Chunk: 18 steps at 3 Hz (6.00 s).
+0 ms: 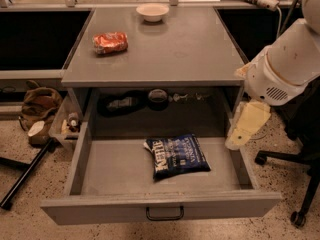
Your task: Pick blue chip bag from top drawer and place on counter
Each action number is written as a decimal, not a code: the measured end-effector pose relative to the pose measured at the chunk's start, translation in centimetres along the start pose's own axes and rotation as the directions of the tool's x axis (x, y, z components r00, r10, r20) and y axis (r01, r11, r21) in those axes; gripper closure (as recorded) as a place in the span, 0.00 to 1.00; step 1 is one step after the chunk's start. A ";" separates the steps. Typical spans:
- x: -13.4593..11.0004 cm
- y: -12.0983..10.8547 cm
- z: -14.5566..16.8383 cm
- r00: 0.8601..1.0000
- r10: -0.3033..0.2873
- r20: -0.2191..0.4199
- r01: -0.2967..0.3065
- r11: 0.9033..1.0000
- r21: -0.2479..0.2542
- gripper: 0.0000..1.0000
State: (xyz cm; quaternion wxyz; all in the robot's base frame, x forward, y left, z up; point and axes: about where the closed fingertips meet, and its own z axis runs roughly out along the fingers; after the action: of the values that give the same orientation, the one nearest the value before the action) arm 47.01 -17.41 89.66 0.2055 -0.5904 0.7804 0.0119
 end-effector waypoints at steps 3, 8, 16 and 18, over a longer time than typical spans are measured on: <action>-4.2 2.8 16.1 0.985 -0.013 0.170 0.018 1.000 -0.025 0.00; -4.2 2.6 27.1 0.953 0.092 0.290 -0.085 0.996 -0.035 0.00; -15.4 0.3 9.8 0.959 -0.161 0.235 0.153 0.987 0.048 1.00; -17.1 -2.4 7.9 0.945 -0.220 0.242 0.191 0.972 0.136 1.00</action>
Offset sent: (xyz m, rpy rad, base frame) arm 0.0515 0.0932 -0.1621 0.2268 -0.1210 0.0340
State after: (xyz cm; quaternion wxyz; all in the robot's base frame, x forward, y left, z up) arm 55.42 -0.44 88.68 0.3368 -0.6498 0.6810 0.0230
